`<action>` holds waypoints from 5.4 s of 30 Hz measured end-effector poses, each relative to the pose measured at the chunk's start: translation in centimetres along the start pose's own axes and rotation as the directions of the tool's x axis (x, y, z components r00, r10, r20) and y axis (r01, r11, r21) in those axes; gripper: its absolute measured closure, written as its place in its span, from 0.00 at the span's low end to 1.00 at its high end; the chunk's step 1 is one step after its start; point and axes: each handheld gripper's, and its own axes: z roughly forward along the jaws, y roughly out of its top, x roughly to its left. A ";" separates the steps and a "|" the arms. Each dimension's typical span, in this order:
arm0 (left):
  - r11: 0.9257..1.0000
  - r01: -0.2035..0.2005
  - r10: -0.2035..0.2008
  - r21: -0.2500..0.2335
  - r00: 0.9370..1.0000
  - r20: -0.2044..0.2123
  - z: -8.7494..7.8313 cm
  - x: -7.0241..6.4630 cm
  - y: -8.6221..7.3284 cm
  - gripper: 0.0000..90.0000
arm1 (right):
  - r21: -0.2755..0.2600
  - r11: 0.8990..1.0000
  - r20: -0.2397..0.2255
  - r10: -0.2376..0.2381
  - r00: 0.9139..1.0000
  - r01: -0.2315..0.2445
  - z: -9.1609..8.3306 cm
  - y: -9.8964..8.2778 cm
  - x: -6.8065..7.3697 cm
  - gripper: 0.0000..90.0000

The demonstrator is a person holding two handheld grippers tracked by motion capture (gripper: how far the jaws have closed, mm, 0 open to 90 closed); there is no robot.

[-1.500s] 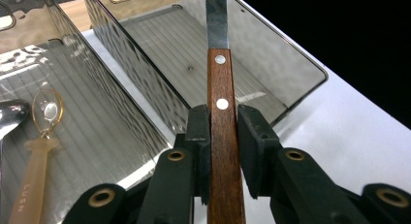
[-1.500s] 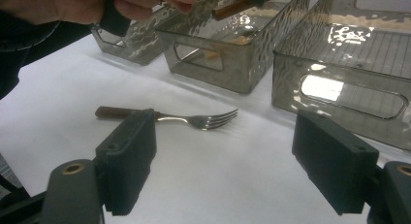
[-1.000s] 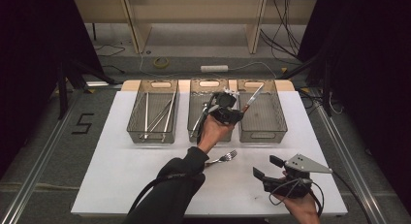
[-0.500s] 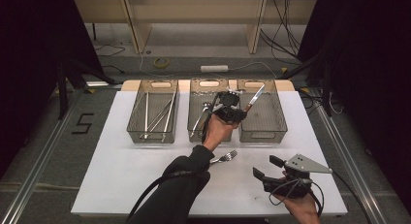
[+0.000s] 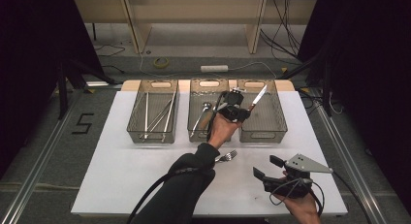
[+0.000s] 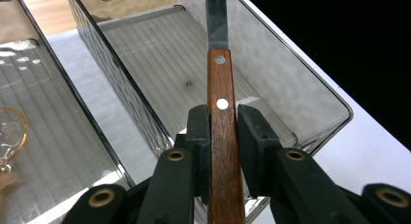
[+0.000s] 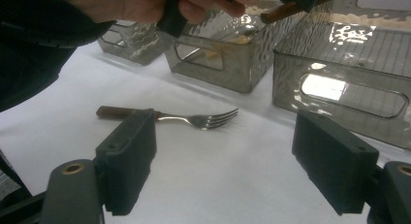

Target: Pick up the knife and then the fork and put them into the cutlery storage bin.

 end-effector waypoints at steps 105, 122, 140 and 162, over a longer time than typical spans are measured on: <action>0.863 -0.363 0.351 0.352 0.931 0.100 -12.9 6.0 -11.9 0.32 | 0.023 1.000 0.007 -0.009 1.000 0.009 0.3 -0.1 -0.1 0.28; 0.789 -0.403 0.395 0.464 0.911 0.119 -11.5 5.9 -13.4 0.38 | 0.027 0.999 0.005 -0.018 1.000 0.018 0.4 -0.1 0.0 0.28; 0.742 -0.449 0.426 0.498 0.889 0.167 -10.4 5.8 -14.5 0.57 | 0.033 0.999 0.001 -0.015 1.000 0.015 0.5 -0.1 0.0 0.28; 0.711 -0.469 0.451 0.524 0.876 0.172 -9.4 5.9 -15.4 0.76 | 0.033 0.999 -0.002 -0.020 1.000 0.020 0.5 -0.1 0.1 0.28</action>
